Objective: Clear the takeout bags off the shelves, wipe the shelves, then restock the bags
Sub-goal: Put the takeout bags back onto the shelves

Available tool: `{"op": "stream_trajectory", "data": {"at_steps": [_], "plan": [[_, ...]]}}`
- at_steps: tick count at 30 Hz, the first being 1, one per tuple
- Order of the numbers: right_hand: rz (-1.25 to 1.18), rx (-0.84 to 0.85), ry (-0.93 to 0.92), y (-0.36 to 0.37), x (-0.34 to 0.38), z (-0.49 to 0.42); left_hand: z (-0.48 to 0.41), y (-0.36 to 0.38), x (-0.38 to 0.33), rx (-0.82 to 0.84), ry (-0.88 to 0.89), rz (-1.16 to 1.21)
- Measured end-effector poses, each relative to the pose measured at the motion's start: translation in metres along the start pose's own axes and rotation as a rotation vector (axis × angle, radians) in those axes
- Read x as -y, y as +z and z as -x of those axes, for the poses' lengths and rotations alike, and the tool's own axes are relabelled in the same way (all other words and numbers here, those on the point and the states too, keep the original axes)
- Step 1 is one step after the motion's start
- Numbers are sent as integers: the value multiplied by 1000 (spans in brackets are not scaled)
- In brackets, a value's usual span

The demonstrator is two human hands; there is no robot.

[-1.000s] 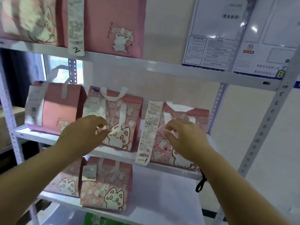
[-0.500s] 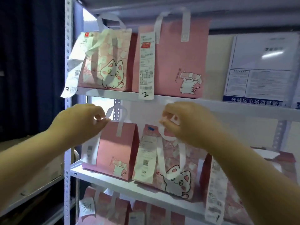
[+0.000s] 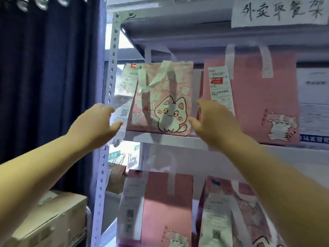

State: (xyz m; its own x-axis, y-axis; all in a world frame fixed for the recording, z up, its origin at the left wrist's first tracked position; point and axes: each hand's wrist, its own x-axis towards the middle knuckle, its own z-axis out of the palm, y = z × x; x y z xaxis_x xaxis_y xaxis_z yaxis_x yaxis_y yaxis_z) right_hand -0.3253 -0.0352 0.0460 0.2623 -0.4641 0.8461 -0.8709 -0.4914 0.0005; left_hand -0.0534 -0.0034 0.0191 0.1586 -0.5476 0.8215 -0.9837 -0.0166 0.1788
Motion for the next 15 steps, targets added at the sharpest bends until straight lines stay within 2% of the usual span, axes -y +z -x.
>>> {"op": "stream_trajectory", "data": {"at_steps": [8, 15], "plan": [[57, 130, 168, 26, 16, -50, -45, 25, 26, 51, -86, 49], [-3, 13, 232, 40, 12, -58, -54, 33, 35, -20, -33, 138]]}}
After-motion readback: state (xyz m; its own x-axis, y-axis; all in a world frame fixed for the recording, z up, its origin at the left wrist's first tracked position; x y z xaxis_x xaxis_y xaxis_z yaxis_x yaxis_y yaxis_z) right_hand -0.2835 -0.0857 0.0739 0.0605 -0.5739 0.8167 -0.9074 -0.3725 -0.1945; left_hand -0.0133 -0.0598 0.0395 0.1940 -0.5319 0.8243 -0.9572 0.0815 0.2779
